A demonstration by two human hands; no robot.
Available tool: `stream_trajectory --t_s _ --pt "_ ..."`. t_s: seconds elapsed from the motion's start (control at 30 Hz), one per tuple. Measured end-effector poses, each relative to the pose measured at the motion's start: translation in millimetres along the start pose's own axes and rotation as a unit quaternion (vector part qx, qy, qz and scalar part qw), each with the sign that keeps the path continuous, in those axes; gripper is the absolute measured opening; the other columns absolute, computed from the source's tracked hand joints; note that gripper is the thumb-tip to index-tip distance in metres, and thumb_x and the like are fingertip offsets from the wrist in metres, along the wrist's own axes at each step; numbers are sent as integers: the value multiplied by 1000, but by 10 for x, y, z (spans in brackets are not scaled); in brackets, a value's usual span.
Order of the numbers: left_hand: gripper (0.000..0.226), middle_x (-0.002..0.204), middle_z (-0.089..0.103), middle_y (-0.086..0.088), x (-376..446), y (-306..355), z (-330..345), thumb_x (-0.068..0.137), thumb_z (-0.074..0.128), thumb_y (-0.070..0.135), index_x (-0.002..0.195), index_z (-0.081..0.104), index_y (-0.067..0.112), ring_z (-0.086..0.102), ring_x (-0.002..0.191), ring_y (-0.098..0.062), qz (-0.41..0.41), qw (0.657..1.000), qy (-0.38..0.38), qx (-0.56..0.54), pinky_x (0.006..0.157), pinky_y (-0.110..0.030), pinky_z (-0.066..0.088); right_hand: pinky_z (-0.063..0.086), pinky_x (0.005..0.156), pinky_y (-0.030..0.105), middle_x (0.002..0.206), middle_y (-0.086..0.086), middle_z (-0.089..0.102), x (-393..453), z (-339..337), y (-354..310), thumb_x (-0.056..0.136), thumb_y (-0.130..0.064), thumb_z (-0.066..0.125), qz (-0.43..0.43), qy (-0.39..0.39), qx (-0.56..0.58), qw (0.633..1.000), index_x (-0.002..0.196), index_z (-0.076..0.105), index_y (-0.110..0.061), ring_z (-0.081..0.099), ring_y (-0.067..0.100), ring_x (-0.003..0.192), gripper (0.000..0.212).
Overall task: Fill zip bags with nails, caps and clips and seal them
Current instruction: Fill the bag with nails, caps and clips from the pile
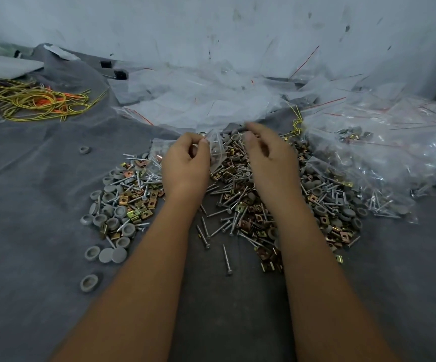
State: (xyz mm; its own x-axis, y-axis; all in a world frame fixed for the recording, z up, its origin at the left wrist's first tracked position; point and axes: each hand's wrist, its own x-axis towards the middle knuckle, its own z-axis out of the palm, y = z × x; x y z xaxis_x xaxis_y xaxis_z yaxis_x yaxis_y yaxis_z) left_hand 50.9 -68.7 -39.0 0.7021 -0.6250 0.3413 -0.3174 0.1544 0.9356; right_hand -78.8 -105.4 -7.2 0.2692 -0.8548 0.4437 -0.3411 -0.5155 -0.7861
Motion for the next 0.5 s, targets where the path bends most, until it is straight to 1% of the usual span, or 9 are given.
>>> stream_trajectory --t_s 0.07,0.13,0.17,0.2,0.27,0.3,0.33,0.43,0.5 --pt "16 60 53 8 12 0 7 85 52 32 71 59 30 48 58 -14 -10 1000 8 0 59 -35 44 53 82 37 96 -8 67 41 -150 23 96 -37 51 38 19 -47 998 109 69 -25 61 9 87 24" --pt "16 61 54 7 19 6 9 86 52 30 71 58 29 50 60 -15 -15 1000 6 2 61 -40 49 55 77 49 82 12 67 71 -294 55 93 -33 52 71 -1 -115 991 90 69 -9 63 30 77 30" --pt "17 62 54 6 22 5 11 87 52 28 72 59 29 51 61 -16 -18 1000 4 2 64 -44 52 55 75 49 80 18 66 76 -351 55 91 -34 55 86 -27 -135 987 85 67 -4 63 36 77 33" --pt "17 62 54 5 29 1 14 88 53 27 72 59 28 51 61 -17 -22 1000 4 2 68 -46 54 54 73 46 78 18 65 77 -393 46 89 -38 59 99 -65 -155 981 82 68 -5 63 35 75 35" --pt "17 62 54 5 37 -7 20 89 54 24 73 61 26 51 62 -18 -32 999 4 1 72 -50 56 52 67 36 72 6 66 69 -447 19 82 -45 69 121 -172 -212 954 75 70 -15 63 22 70 30" --pt "17 61 54 5 38 -7 20 89 54 24 74 61 25 50 61 -18 -35 999 5 0 72 -49 56 51 64 31 72 -1 67 60 -447 6 80 -45 73 122 -215 -243 938 73 70 -20 63 15 70 26" --pt "17 60 53 5 37 -6 20 89 54 24 74 61 25 50 60 -18 -36 999 7 -2 70 -46 55 51 62 28 72 -4 67 52 -424 5 79 -46 74 117 -234 -268 927 73 70 -23 64 12 69 24" --pt "16 59 52 5 44 -6 19 89 54 24 73 61 24 50 60 -19 -39 999 8 -1 69 -47 54 52 64 30 72 1 66 33 -292 28 86 -50 63 89 -193 -328 921 76 68 -17 63 17 66 35" --pt "16 58 51 6 50 -8 20 89 55 24 74 61 24 49 59 -18 -43 999 8 3 71 -50 55 45 58 30 64 2 58 20 -196 42 89 -48 58 69 -160 -365 914 68 59 -14 56 21 61 40"
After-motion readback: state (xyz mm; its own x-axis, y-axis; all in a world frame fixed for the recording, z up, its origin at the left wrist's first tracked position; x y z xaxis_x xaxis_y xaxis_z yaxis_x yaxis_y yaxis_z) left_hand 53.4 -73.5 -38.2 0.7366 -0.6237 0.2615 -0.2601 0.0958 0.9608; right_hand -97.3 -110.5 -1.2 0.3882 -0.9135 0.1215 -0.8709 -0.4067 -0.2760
